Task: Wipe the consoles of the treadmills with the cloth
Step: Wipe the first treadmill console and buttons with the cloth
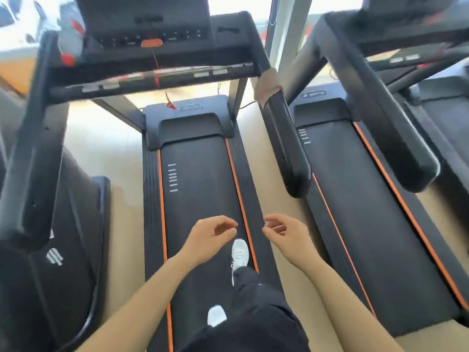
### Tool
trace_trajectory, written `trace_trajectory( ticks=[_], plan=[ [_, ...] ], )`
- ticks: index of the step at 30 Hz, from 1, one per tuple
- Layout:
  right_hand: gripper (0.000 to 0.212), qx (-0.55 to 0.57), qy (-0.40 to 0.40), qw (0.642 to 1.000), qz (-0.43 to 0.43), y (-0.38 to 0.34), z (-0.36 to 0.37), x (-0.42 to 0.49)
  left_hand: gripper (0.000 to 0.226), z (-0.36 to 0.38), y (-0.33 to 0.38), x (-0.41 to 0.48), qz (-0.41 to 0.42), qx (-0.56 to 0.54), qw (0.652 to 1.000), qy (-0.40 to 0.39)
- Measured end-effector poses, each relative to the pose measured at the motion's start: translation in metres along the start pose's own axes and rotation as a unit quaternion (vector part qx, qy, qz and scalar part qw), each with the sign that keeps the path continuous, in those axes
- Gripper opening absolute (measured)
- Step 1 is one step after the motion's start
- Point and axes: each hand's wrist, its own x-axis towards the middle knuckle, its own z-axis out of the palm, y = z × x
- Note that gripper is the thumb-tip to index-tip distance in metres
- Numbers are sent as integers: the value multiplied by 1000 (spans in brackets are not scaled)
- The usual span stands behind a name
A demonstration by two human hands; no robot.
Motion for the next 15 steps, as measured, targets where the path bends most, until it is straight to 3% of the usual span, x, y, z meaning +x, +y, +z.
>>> trace_trajectory(
  ticks=[9, 15],
  plan=[
    [14, 30, 82, 996, -21, -53, -79, 170, 13, -50, 86, 168, 12, 17, 1000, -16],
    [14, 43, 190, 981, -27, -85, -115, 277, 9, -69, 137, 292, 63, 32, 995, 71]
  ],
)
